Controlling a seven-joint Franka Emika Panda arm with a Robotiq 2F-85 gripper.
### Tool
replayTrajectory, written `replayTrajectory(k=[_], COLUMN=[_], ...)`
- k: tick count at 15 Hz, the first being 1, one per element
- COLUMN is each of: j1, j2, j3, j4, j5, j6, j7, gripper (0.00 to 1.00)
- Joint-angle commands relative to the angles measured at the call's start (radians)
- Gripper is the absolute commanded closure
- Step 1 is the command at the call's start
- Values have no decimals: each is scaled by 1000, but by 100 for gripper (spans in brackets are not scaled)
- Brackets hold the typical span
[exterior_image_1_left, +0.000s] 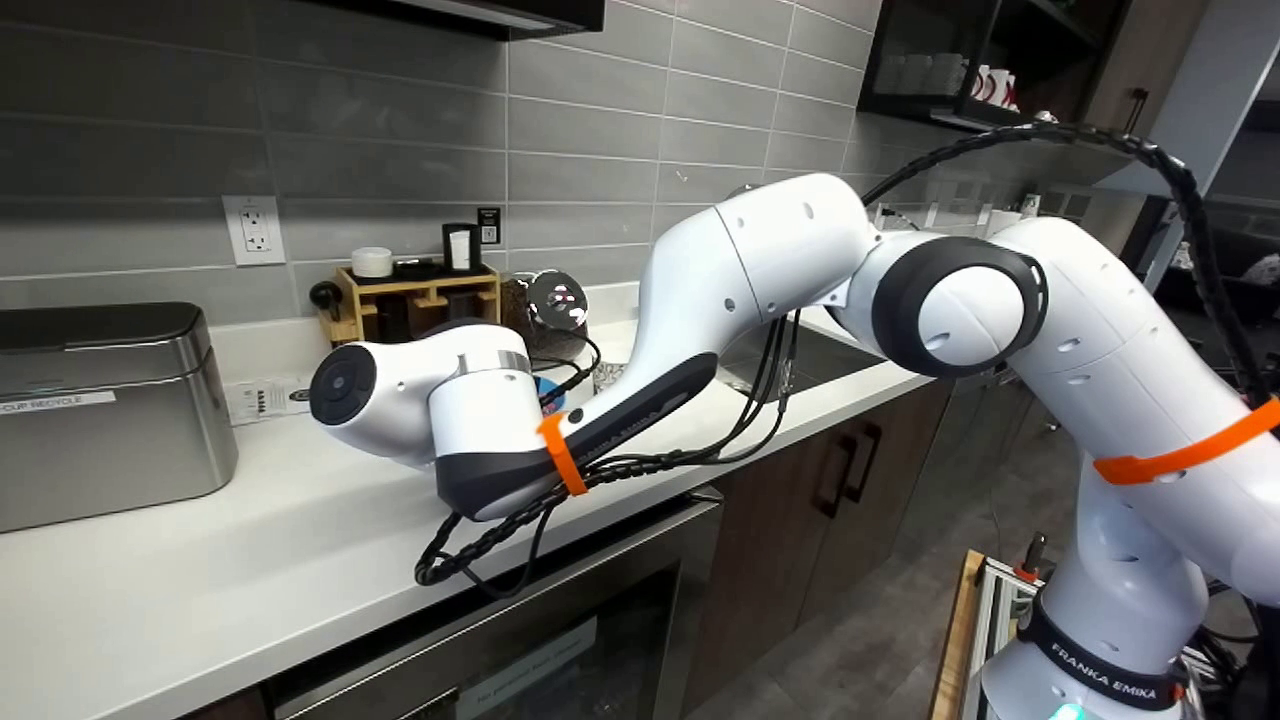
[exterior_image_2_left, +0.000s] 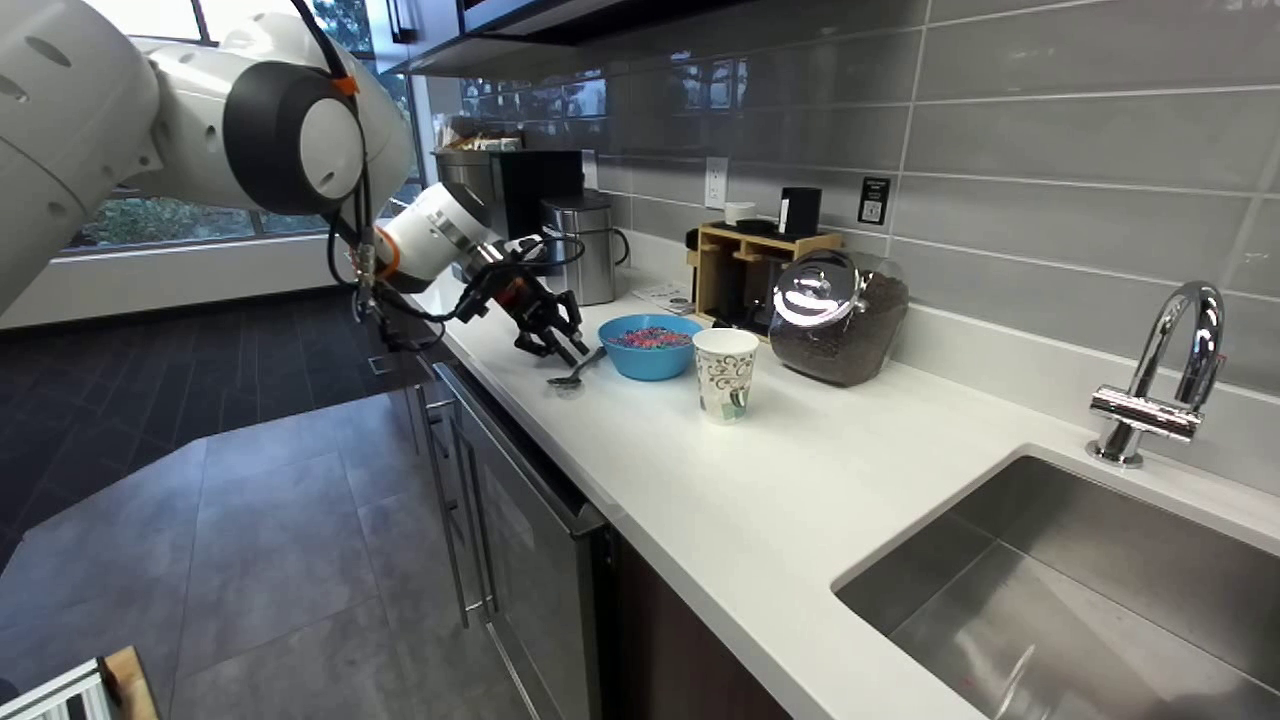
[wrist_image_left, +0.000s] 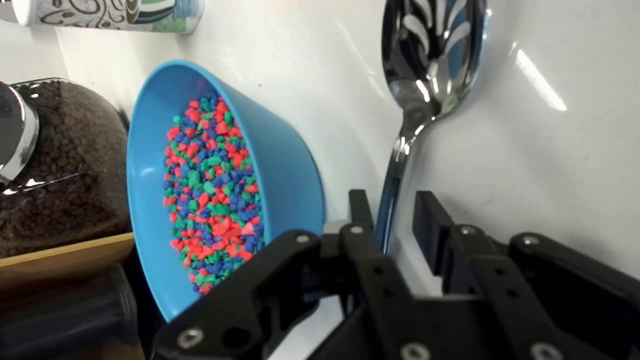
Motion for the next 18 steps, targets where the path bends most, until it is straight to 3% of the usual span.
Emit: replayTrajectory(k=[1,5,18], j1=[5,5,-6], j2=[6,10,-5], j3=[-2,-3,-2], j4=[-2,-7,-59], j5=[5,6,16], j6=[-26,-27,-20], j7=[0,9,90], gripper=[58,66,68])
